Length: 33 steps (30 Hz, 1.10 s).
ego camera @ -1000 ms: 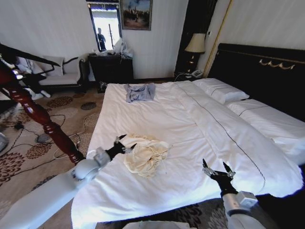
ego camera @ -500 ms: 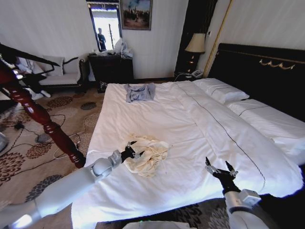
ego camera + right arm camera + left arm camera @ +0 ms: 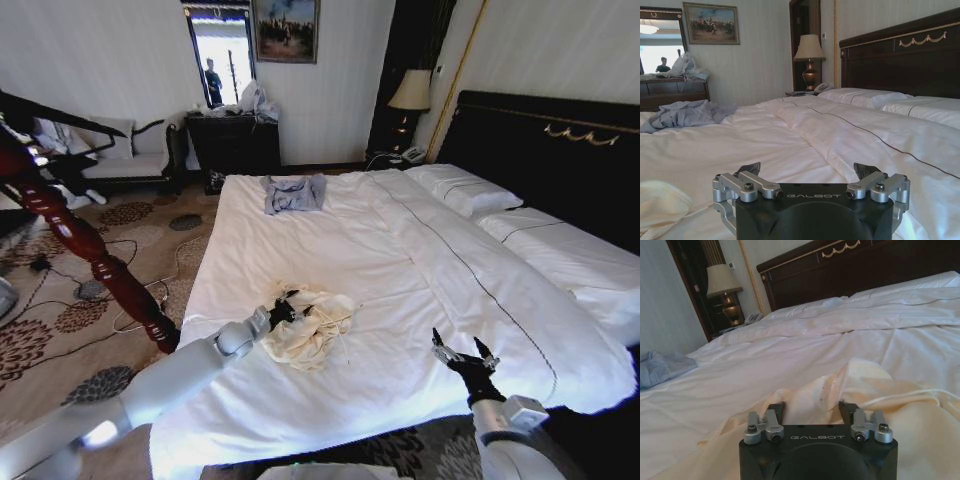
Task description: Pick up the clothes from the bed and hang them on the clothes hanger.
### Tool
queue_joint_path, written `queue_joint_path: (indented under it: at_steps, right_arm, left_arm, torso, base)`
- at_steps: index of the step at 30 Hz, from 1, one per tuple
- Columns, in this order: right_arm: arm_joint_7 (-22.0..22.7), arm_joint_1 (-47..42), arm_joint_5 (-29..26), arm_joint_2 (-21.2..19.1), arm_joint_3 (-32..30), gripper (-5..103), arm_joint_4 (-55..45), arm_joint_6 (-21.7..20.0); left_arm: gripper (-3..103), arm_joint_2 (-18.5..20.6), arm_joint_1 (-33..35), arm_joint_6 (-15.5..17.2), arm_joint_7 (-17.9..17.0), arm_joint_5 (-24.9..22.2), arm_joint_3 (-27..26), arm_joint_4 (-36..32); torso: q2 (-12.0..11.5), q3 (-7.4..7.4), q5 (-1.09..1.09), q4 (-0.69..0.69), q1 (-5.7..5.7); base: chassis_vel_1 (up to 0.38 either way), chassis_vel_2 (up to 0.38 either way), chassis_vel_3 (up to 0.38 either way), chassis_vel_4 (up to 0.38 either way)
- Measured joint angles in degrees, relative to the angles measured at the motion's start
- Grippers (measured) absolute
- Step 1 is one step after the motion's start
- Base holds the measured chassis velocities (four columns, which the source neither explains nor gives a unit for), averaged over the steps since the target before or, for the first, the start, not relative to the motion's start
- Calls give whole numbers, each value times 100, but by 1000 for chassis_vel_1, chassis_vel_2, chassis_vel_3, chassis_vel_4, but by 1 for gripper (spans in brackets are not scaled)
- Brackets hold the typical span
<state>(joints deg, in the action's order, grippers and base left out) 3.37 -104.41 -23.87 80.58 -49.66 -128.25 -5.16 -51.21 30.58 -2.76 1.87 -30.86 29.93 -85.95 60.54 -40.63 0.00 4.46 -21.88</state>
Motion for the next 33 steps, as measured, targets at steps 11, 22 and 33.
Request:
queue_joint_path:
  at_steps: [11, 22, 33]
  right_arm:
    - [24, 16, -5, -28, 41, 100, 0, -1]
    - [56, 19, -100, -114, 51, 100, -1, -43]
    - [74, -14, -134, -191, 41, 100, -50, -46]
  left_arm:
    - [22, -47, -12, -38, -40, -8, -70, 144]
    - [0, 66, -14, -79, -71, -60, -320, 62]
    - [0, 615, 178, 153, -267, -518, -1419, -1093]
  torso:
    - [0, 0, 0, -1, 0]
    - [0, 0, -1, -1, 0]
    - [0, 0, -2, 0, 0]
  base:
    - [0, 0, 0, 0]
    - [0, 0, 0, 0]
    - [0, 0, 0, 0]
